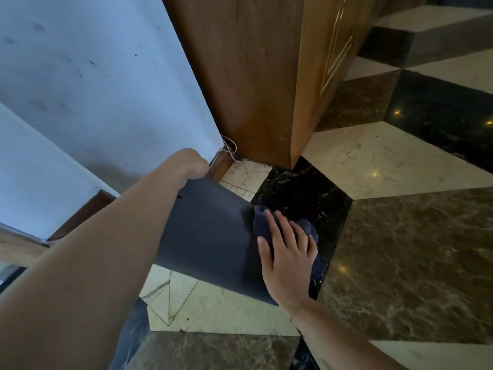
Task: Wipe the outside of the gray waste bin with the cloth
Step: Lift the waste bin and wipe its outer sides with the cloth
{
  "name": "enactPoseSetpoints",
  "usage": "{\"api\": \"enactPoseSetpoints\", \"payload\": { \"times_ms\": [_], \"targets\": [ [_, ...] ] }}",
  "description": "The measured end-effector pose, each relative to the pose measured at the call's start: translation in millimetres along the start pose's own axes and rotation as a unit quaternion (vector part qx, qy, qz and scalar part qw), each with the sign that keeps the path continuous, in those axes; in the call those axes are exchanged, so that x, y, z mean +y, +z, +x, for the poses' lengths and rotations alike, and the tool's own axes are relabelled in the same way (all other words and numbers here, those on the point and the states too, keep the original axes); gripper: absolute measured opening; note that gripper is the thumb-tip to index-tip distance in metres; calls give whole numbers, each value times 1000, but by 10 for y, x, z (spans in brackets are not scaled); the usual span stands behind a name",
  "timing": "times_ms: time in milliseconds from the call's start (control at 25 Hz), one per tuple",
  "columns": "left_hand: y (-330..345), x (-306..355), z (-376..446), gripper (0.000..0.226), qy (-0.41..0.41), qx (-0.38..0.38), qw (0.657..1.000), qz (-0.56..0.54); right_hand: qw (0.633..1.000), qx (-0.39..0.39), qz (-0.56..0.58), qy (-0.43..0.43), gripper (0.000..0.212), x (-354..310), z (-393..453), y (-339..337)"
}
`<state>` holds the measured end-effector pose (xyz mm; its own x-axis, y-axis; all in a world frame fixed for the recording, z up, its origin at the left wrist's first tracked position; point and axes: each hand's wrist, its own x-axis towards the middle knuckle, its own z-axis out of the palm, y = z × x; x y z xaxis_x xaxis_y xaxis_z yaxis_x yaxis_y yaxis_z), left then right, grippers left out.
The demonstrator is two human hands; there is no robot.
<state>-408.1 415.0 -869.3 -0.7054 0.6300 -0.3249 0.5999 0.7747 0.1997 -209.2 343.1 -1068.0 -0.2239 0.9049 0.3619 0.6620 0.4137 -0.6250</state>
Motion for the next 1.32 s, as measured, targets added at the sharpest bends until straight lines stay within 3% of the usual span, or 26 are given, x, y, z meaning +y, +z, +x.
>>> {"api": "enactPoseSetpoints", "payload": {
  "times_ms": [120,240,320,440,600,760,960,1080,1200,1320],
  "targets": [
    [10,80,-56,14,27,20,993,110,999,29,30,12,44,23,-31,-30],
    [66,50,-91,18,38,38,996,72,981,47,125,144,47,82,38,-91],
    [76,-25,-155,23,66,52,995,55,943,64,245,214,44,176,93,-151],
    [0,-230,-231,35,180,73,979,55,885,106,340,298,43,351,242,-271],
    [-15,-544,-306,17,318,62,946,26,847,133,377,350,52,499,380,-402],
    [180,-783,-277,11,331,51,942,-5,847,150,385,333,45,520,409,-466],
    [320,-955,-268,9,289,31,955,-60,855,143,382,320,45,510,361,-469],
    [336,-887,-260,6,261,35,964,-38,865,139,374,306,43,454,331,-439],
    [481,-823,-314,23,294,4,956,0,874,123,373,287,32,307,288,-448],
    [600,-762,-374,23,348,19,937,-18,906,113,333,237,29,4,256,-515]
  ]
}}
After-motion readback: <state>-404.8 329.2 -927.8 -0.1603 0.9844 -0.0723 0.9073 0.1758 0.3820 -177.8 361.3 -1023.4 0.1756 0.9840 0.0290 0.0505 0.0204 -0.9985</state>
